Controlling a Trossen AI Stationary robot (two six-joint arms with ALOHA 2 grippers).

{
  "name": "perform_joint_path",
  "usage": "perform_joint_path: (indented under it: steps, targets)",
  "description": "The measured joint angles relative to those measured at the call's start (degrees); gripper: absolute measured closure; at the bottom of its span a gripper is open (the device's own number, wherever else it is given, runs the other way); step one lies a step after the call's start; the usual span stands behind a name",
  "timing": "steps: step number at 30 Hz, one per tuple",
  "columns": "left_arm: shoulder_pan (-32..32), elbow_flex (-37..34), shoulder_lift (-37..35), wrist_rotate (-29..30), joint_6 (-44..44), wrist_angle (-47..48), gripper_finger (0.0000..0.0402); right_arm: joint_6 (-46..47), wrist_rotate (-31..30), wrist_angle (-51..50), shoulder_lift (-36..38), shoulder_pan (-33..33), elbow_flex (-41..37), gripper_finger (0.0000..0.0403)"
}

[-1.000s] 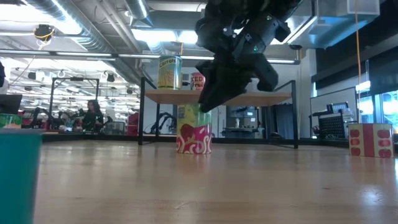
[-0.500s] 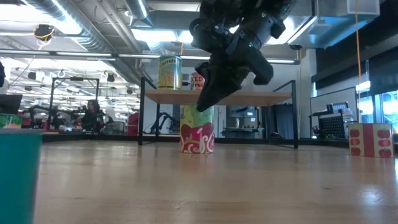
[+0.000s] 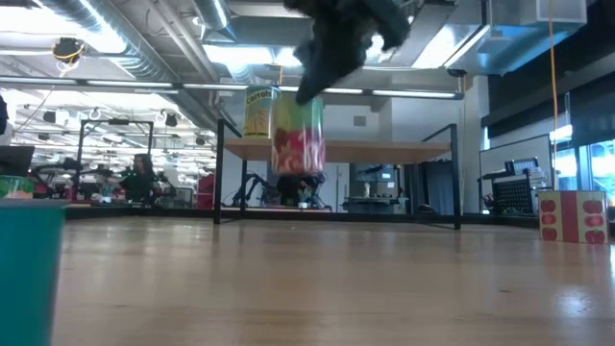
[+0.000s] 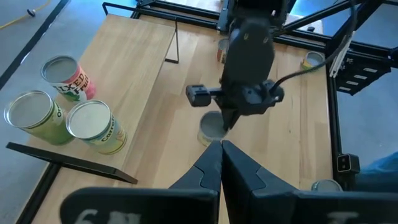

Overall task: Pick and place cans onto a shelf
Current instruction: Put the canned spaghetti sauce on the shelf

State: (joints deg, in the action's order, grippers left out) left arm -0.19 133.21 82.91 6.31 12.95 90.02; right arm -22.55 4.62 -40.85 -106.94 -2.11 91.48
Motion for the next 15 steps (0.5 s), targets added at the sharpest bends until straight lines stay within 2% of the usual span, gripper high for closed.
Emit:
perform_joint_path:
  steps: [7, 12, 15]
  targets:
    - [0.00, 0.01, 0.00, 0.00, 0.00, 0.00, 0.0401, 0.57, -0.02, -10.54, 0.11, -0.62, 12.30, 0.0395]
    - [0.00, 0.02, 0.00, 0.00, 0.02, 0.00, 0.0401, 0.00, -0.07, -14.16, 0.20, -0.55, 18.18, 0.0395]
    - [0.00, 0.02, 0.00, -0.02, 0.04, 0.00, 0.0401, 0.16, -3.06, -17.68, 0.20, 0.35, 20.37, 0.0395]
